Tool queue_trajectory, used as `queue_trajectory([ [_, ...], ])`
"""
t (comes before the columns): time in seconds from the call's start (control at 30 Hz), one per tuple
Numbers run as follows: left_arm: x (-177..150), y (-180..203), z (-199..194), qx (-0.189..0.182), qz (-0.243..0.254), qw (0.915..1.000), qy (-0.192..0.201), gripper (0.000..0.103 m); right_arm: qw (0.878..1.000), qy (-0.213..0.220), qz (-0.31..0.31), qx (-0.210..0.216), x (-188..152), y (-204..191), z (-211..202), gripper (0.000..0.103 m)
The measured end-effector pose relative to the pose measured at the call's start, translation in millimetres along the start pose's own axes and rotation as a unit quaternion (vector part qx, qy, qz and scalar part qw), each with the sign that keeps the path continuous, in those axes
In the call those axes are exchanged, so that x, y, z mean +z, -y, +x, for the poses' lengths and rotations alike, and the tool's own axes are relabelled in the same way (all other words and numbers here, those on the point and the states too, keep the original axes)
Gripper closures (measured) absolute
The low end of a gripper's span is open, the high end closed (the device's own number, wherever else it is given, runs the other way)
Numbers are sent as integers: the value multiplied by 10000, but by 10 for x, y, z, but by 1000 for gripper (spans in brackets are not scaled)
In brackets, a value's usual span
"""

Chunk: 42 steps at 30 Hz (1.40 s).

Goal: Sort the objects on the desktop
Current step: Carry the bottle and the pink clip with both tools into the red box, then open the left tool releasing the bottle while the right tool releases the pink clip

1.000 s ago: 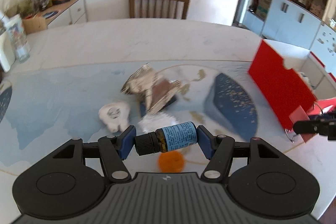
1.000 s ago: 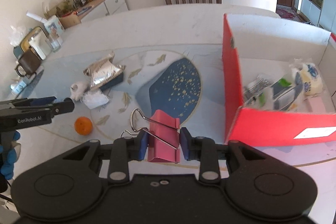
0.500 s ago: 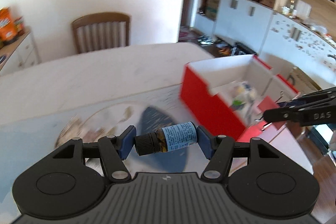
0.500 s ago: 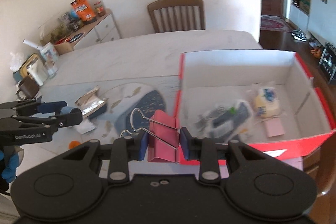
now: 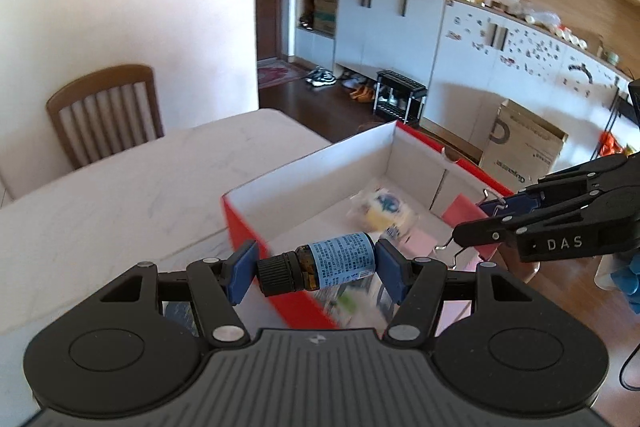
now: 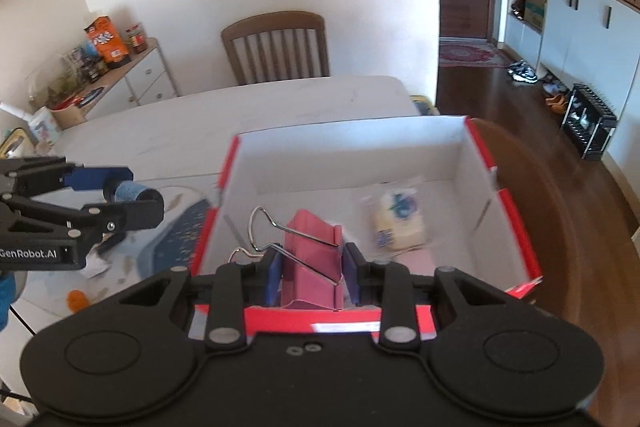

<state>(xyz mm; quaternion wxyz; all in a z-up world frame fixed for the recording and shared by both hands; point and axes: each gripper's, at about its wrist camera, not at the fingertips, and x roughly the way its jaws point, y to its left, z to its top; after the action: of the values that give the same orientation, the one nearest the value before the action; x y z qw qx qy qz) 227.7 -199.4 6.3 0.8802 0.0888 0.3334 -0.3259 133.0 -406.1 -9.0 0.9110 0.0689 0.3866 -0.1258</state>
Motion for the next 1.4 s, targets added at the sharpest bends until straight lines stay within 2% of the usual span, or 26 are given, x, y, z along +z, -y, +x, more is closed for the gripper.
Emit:
queue_trajectory([
  [0.23, 225, 209, 487, 30, 197, 9995, -253, 41, 9996, -208, 182, -60, 13, 319, 185, 72],
  [0.33, 295, 209, 717, 124, 131, 9992, -359, 41, 9994, -280, 190, -66, 10, 402, 274, 72],
  [0.73, 374, 157, 1648, 389, 170, 9919, -1193, 40, 9977, -665, -34, -106, -14, 489, 644, 72],
  [1.0, 378, 192, 1993, 501, 357, 9876, -1445, 40, 9938, -1087, -178, -178, -56, 469, 922, 72],
  [1.4, 392, 262, 2295, 342, 614, 9747, -2120, 40, 9891, -1447, -265, -91, -164, 405, 1169, 72],
])
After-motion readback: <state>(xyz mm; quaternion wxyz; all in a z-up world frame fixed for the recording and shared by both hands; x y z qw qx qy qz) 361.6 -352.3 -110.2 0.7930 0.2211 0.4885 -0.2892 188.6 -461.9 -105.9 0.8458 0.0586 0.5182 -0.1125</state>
